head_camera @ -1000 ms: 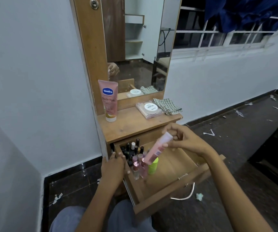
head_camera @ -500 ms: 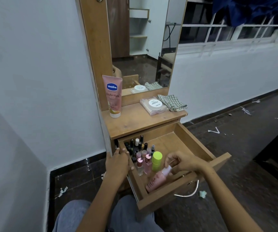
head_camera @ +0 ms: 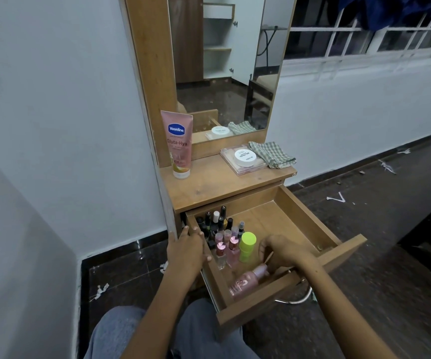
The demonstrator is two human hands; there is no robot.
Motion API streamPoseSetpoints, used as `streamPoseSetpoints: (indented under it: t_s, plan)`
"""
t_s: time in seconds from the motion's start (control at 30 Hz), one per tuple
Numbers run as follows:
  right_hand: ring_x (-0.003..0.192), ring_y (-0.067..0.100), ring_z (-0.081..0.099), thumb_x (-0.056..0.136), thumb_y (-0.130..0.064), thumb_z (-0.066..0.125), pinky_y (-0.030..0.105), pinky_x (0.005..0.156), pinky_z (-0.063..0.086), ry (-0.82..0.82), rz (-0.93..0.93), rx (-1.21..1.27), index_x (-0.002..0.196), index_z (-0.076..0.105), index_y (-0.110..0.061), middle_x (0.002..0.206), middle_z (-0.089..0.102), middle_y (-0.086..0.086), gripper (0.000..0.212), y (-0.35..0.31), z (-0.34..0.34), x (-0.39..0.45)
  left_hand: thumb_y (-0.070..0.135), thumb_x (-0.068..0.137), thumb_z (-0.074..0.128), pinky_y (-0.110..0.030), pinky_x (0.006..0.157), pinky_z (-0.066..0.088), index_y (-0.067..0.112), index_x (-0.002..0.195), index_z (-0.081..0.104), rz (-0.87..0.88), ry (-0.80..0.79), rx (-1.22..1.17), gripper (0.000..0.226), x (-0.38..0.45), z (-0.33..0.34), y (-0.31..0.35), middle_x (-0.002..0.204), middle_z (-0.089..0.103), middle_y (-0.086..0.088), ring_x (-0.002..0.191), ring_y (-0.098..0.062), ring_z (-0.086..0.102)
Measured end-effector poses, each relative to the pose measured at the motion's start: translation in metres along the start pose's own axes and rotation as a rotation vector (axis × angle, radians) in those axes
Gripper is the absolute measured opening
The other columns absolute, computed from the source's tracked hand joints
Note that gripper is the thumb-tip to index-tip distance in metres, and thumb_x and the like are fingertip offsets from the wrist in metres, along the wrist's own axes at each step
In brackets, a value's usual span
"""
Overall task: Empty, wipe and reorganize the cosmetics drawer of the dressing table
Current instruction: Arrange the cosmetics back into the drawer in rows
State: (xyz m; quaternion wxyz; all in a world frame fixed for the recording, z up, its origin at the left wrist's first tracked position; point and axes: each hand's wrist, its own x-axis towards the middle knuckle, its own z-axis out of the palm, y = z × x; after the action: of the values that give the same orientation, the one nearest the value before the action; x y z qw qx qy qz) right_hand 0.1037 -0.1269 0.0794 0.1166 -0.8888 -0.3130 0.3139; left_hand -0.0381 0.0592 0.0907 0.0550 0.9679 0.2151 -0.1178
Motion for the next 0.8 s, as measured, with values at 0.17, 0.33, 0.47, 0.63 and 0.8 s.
streamPoseSetpoints:
  t_s: [0.17,0.33,0.47,0.63,0.8]
  plan:
    - [0.094,0.020,0.065,0.070,0.003,0.077,0.035,0.088,0.055,0.033,0.027,0.011,0.073,0.060,-0.019,0.101,0.071,0.008,0.028,0.001,-0.012,-0.001,0.041,0.092,0.056,-0.047,0.116,0.012,0.018,0.145,0.036,-0.004,0.014,0.033,0.062,0.003,-0.001,0.002,0.155,0.029,-0.002,0.146,-0.020,0.016]
    - [0.079,0.012,0.066,0.072,-0.010,0.080,0.034,0.081,0.056,0.350,-0.052,0.159,0.074,0.065,-0.017,0.085,0.072,0.003,0.017,-0.013,-0.045,0.006,0.039,0.088,0.063,-0.046,0.113,0.016,0.019,0.131,0.054,-0.014,0.035,0.050,0.049,0.006,-0.004,0.004,0.142,0.047,-0.004,0.139,-0.020,0.031]
    - [0.082,0.013,0.063,0.079,-0.025,0.075,0.037,0.077,0.054,0.674,-0.148,0.198,0.079,0.065,-0.019,0.083,0.067,-0.006,0.011,-0.036,-0.062,0.028,0.039,0.087,0.065,-0.045,0.114,0.016,0.019,0.128,0.056,-0.031,0.026,0.076,0.047,0.010,-0.005,0.005,0.138,0.051,-0.003,0.137,-0.018,0.034]
    - [0.108,0.022,0.057,0.086,-0.025,0.064,0.039,0.088,0.050,0.920,-0.176,0.164,0.113,0.061,-0.012,0.117,0.062,0.006,0.030,-0.067,-0.084,0.082,0.042,0.086,0.064,-0.045,0.114,0.018,0.020,0.124,0.058,-0.024,0.033,0.086,0.044,0.011,-0.005,0.004,0.134,0.054,-0.002,0.133,-0.017,0.040]
    - [0.134,0.032,0.035,0.091,-0.034,0.058,0.041,0.108,0.032,0.879,-0.084,0.018,0.126,0.052,-0.007,0.144,0.041,0.015,0.045,-0.078,-0.098,0.127,0.039,0.086,0.066,-0.044,0.115,0.015,0.016,0.130,0.051,-0.042,0.047,0.042,0.052,0.010,-0.004,0.003,0.136,0.053,-0.005,0.133,-0.017,0.040]
